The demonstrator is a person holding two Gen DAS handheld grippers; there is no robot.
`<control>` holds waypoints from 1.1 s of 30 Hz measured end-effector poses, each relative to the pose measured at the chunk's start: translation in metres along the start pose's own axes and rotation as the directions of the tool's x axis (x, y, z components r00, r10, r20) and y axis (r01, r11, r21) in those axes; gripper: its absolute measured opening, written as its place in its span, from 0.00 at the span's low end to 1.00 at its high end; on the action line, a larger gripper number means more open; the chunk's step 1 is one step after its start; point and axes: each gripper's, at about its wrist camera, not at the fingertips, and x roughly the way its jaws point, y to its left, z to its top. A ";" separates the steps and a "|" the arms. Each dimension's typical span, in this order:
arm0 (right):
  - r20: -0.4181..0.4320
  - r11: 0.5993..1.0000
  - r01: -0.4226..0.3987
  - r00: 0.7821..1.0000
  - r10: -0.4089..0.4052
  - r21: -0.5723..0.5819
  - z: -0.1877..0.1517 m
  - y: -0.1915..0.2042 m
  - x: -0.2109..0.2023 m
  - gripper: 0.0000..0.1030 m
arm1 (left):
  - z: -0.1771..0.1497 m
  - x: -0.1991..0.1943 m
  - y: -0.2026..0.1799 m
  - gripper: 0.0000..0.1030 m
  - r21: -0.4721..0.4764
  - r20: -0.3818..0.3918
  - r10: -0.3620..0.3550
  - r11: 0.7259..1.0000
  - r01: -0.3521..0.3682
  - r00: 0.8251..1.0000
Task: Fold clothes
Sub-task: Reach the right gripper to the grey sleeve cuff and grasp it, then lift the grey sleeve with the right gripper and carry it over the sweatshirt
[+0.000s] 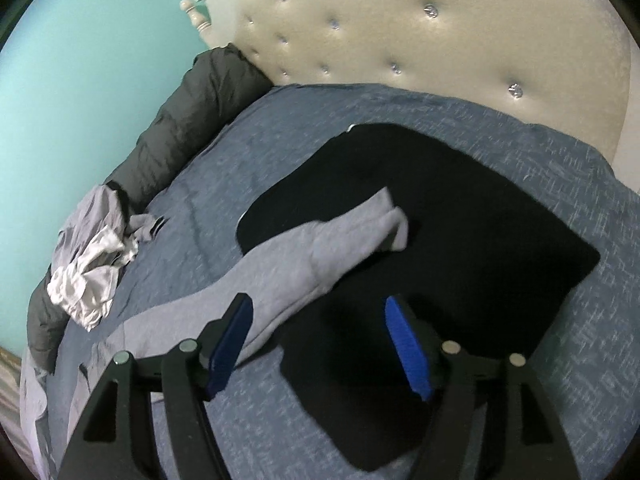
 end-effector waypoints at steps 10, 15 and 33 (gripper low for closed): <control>-0.017 0.999 0.052 0.999 -0.052 -0.002 0.023 -0.003 0.029 0.68 | 0.007 0.004 -0.007 1.00 -0.006 0.036 0.022 1.000 -0.022 0.999; -0.034 0.998 0.067 0.997 -0.067 -0.014 0.028 -0.002 0.044 0.68 | 0.009 0.006 -0.010 1.00 -0.003 0.051 0.031 1.000 -0.030 0.998; 0.080 0.982 0.020 0.997 -0.005 -0.189 0.023 0.040 0.022 0.06 | 0.004 0.010 -0.012 1.00 0.016 0.073 0.053 0.998 -0.054 0.996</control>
